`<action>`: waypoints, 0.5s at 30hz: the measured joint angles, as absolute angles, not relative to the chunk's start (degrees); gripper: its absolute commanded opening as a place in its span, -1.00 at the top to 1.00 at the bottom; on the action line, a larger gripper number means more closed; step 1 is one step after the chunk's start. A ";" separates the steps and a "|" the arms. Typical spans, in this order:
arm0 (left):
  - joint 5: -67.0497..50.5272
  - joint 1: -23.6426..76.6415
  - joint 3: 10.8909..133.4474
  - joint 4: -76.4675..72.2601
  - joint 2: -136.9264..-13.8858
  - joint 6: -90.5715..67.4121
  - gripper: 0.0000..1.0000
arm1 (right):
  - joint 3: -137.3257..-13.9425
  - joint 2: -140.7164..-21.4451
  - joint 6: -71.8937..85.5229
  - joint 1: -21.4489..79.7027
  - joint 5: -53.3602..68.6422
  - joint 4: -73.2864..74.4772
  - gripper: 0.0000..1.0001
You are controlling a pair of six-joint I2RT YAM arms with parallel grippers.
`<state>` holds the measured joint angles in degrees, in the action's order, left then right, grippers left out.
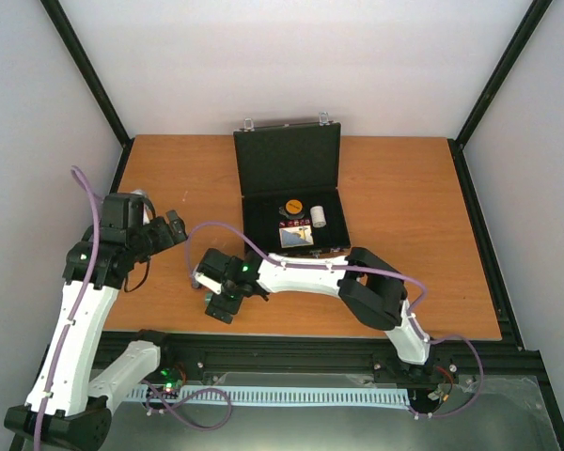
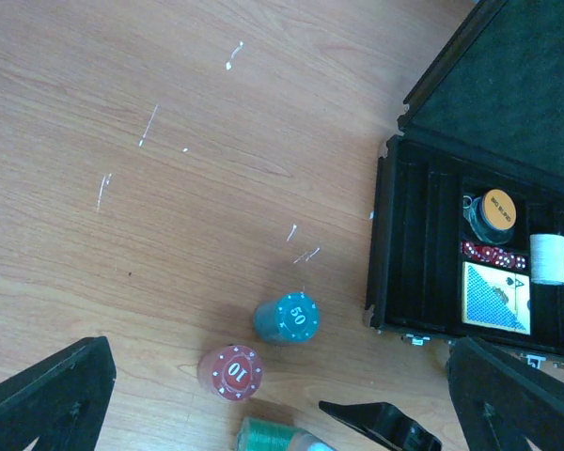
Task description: Pack up texas hold em set
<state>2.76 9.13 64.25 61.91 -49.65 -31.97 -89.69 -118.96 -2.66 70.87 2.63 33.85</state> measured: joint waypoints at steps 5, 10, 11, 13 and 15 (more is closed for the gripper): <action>3.29 9.04 64.20 62.24 -49.21 -31.99 -0.99 | -92.44 -122.39 -4.51 70.85 3.64 33.65 -1.00; 3.46 9.04 64.18 62.61 -49.25 -31.97 -0.99 | -94.76 -125.78 -6.17 70.85 3.92 33.63 -0.90; 3.46 9.04 64.18 62.63 -49.28 -31.97 -0.99 | -95.02 -126.30 -6.48 70.85 3.92 33.63 -0.89; 3.46 9.04 64.18 62.65 -49.41 -31.94 -0.99 | -95.35 -127.13 -6.94 70.85 3.92 33.61 -0.84; 3.46 9.04 64.18 62.61 -49.60 -31.92 -1.00 | -95.83 -127.46 -7.55 70.78 4.14 33.63 -0.76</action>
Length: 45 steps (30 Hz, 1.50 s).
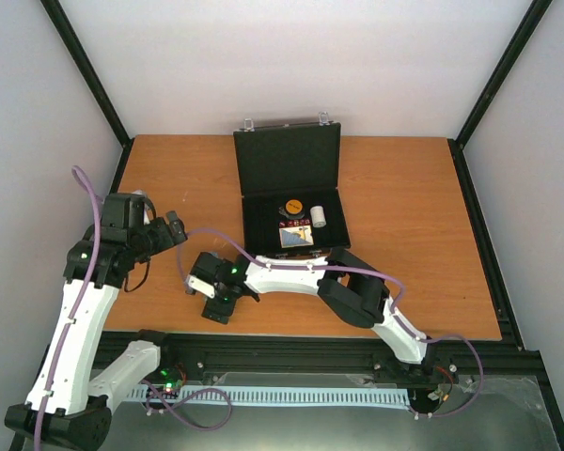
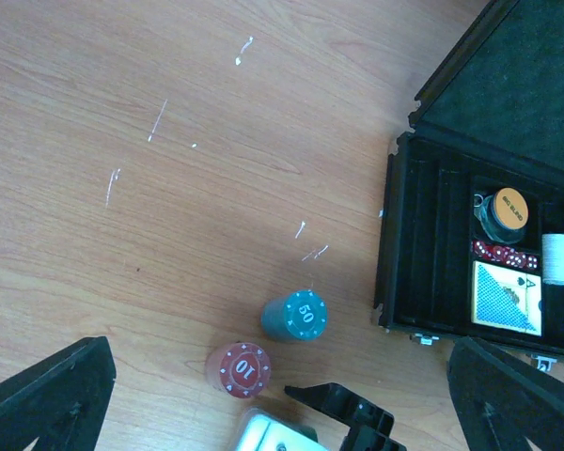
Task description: Pack up texas hold em set
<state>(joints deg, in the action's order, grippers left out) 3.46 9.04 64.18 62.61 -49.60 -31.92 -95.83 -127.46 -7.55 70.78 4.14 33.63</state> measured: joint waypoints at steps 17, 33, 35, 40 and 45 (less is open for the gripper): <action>4.32 8.99 63.61 61.98 -51.29 -31.40 -0.99 | -94.28 -126.37 -7.25 70.08 5.93 33.63 0.72; 4.25 8.99 63.42 62.15 -53.41 -31.00 -0.99 | -86.83 -99.92 5.54 48.84 -3.84 40.05 0.86; 4.21 8.99 63.37 62.13 -53.91 -30.96 -0.99 | -86.87 -100.38 7.07 43.51 -6.70 39.57 0.88; 3.64 8.99 63.35 62.00 -55.46 -30.96 -0.99 | -88.42 -106.85 9.17 36.73 -10.94 39.29 0.90; 3.64 8.99 63.37 61.98 -56.10 -30.98 -1.00 | -91.81 -114.32 10.41 31.88 -11.55 38.26 0.90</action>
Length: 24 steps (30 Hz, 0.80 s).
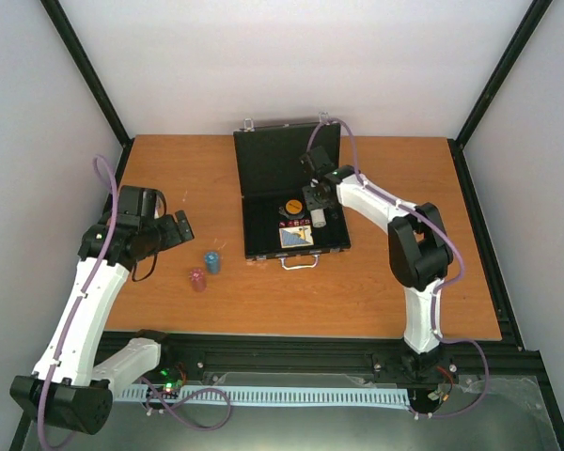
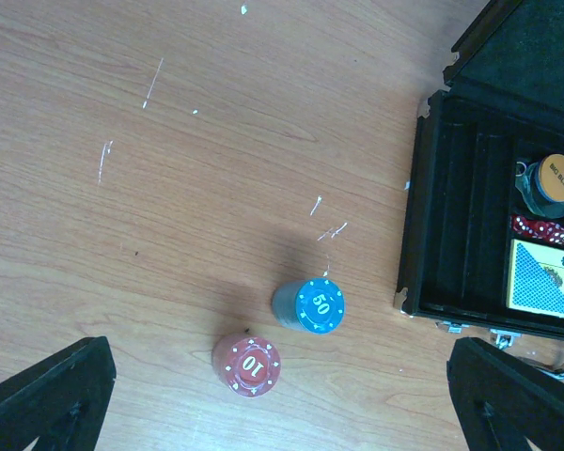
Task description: Pack up texas hold em set
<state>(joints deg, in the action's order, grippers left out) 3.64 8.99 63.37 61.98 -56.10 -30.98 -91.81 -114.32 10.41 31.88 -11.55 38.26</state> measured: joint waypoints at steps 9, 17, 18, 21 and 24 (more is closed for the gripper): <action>3.88 8.99 63.37 61.98 -56.99 -31.05 -0.99 | -92.27 -118.30 10.98 24.58 -11.68 36.32 0.87; 4.32 8.99 63.35 61.49 -59.64 -31.07 -1.00 | -93.08 -122.45 9.87 23.70 -10.28 36.53 0.84; 4.29 8.99 63.37 61.32 -59.99 -31.09 -1.00 | -93.10 -122.65 9.80 23.70 -10.26 36.56 0.83; 4.29 8.99 63.37 61.19 -60.66 -31.18 -1.00 | -93.51 -122.91 9.63 23.62 -10.02 36.80 0.73; 4.29 8.99 63.37 60.97 -60.95 -31.35 -0.99 | -93.89 -123.13 9.65 23.53 -9.91 37.12 0.59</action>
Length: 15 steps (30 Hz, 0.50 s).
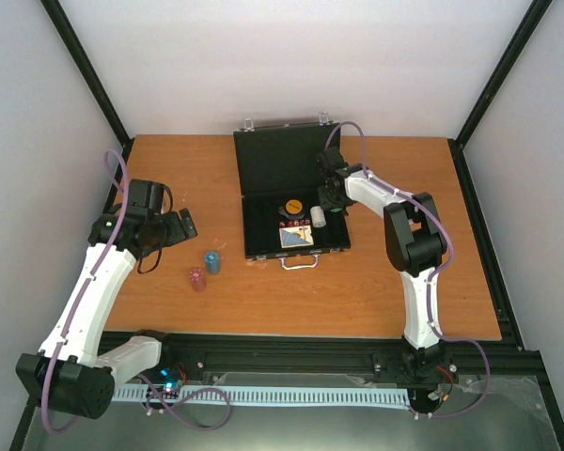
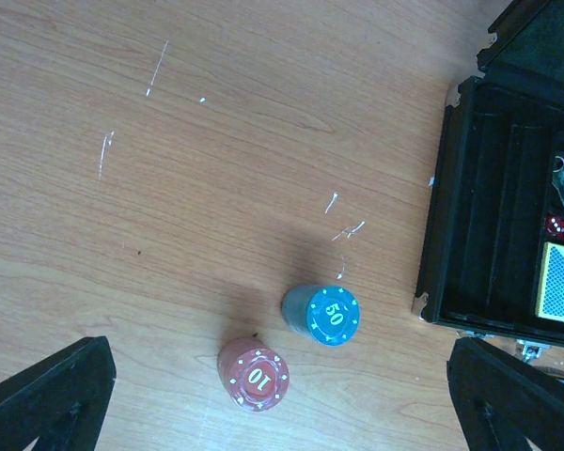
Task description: Pack up texas hold em set
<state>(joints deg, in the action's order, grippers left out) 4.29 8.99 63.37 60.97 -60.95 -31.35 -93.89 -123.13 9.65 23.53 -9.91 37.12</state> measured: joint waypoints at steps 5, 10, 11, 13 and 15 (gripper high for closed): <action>4.32 8.99 63.37 60.73 -61.34 -31.35 -0.99 | -94.94 -123.72 9.65 23.42 -9.52 38.00 0.39; 4.32 8.99 63.37 60.25 -61.71 -31.35 -1.00 | -95.02 -123.74 9.87 23.33 -9.17 38.15 0.30; 4.32 8.99 63.37 60.20 -61.73 -31.35 -0.99 | -95.00 -123.70 9.96 23.33 -9.10 38.15 0.30; 4.32 8.99 63.37 60.05 -61.76 -31.35 -1.00 | -94.56 -123.44 10.20 23.27 -8.91 37.87 0.30; 4.32 8.99 63.37 60.01 -61.76 -31.35 -0.99 | -93.32 -122.58 10.44 23.27 -8.47 37.19 0.30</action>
